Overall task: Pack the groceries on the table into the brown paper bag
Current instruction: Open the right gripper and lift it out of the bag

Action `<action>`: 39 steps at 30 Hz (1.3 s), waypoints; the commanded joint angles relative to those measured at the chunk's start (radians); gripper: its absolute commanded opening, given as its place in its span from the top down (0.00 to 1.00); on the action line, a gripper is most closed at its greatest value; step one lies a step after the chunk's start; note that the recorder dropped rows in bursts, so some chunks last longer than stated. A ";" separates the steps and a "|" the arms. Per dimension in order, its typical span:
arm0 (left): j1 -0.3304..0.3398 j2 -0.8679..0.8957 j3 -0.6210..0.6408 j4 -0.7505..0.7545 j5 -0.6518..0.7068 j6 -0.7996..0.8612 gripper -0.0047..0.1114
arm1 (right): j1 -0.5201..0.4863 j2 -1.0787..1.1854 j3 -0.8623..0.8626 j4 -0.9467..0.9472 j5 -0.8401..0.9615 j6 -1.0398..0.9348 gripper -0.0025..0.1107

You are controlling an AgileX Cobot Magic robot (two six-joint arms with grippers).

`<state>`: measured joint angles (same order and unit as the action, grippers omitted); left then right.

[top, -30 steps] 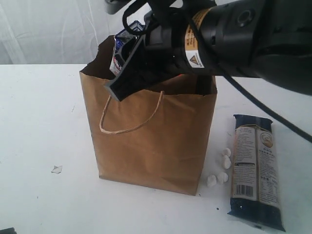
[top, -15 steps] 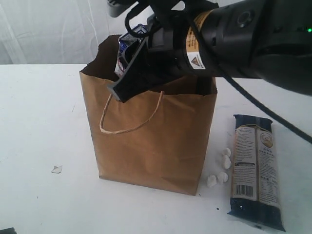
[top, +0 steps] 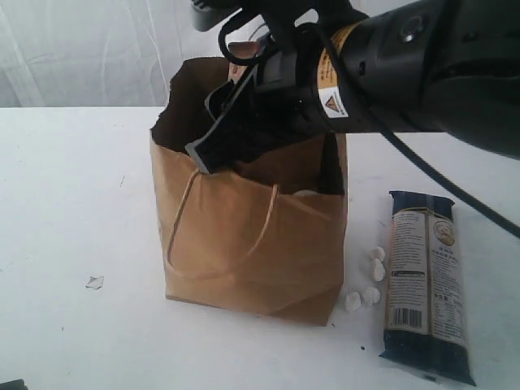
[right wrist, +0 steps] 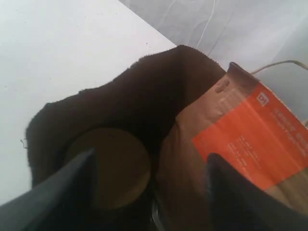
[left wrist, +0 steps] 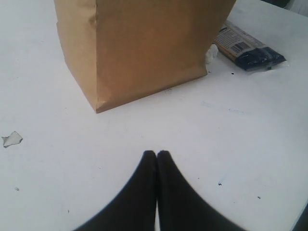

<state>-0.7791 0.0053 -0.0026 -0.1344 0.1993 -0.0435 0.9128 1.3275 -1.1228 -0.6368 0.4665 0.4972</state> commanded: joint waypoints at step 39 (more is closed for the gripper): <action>0.000 -0.005 0.003 -0.007 0.005 -0.002 0.96 | -0.006 -0.589 0.080 -0.285 0.688 0.351 0.44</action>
<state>-0.7791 0.0053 -0.0026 -0.1344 0.1993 -0.0435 0.9128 0.7829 -1.0844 -0.8836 1.0852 0.8003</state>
